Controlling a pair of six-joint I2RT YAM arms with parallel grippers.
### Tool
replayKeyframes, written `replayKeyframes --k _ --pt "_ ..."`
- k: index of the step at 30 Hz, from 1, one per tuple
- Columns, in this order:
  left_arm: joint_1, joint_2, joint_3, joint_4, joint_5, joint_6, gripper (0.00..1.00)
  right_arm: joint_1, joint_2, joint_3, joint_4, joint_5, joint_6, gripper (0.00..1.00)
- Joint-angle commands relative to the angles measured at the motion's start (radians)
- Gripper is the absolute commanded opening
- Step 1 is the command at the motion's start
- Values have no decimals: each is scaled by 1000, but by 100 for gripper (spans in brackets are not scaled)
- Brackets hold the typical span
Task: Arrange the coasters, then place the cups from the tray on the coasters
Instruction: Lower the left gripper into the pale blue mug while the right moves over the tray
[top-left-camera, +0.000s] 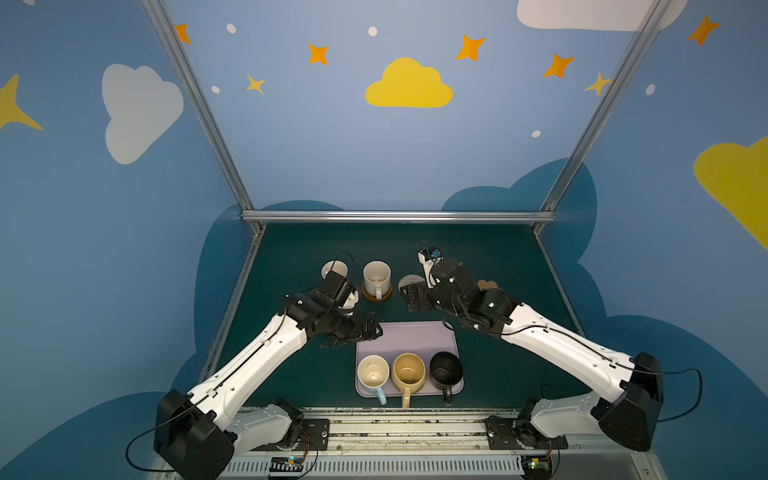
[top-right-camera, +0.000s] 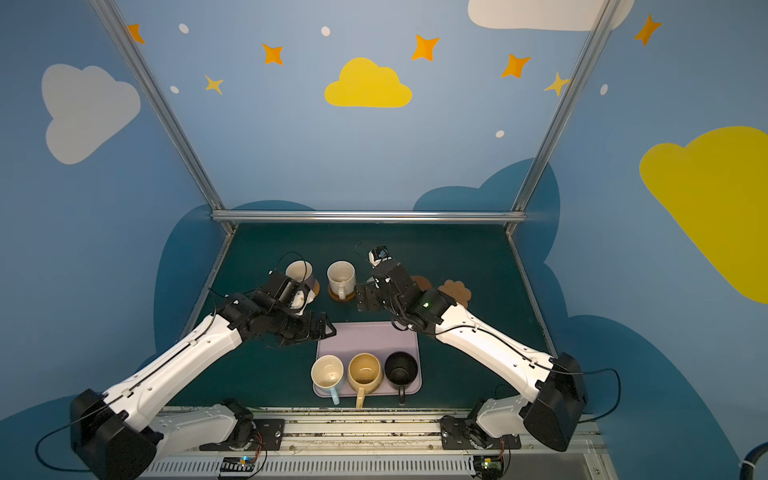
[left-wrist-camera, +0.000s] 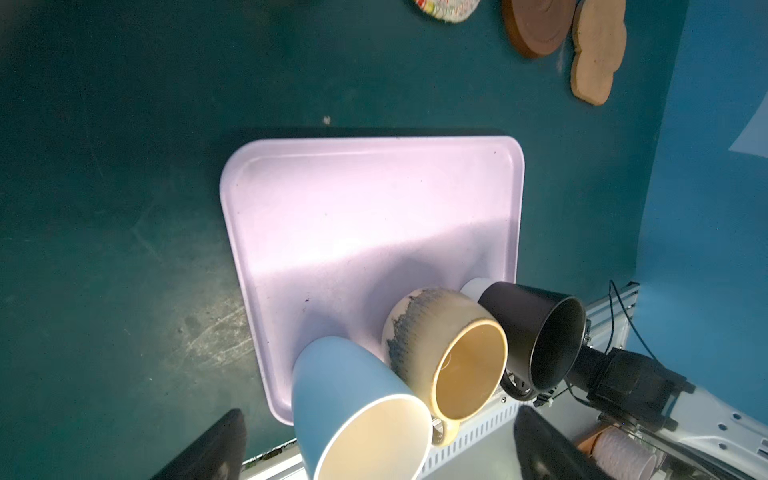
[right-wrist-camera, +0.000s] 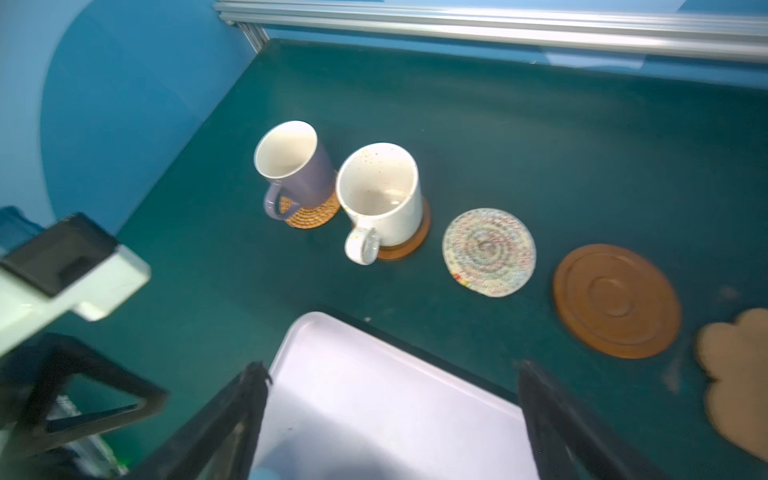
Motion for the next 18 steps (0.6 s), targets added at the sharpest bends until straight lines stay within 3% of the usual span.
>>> replayKeyframes --k 1,2,7,18 --pt "-31 -24 -1 -64 -13 -27 100 -41 9 -1 -49 -40 -14 95" --pt "-41 -26 -6 -74 -16 -33 100 -47 13 8 -74 -111 -61 94" --pt "-75 -31 -66 -78 1 -62 100 -30 -2 -38 -37 -221 -109 94" --pt "-202 -33 -107 -111 -99 -157 100 8 -4 -90 -74 -146 -72 94"
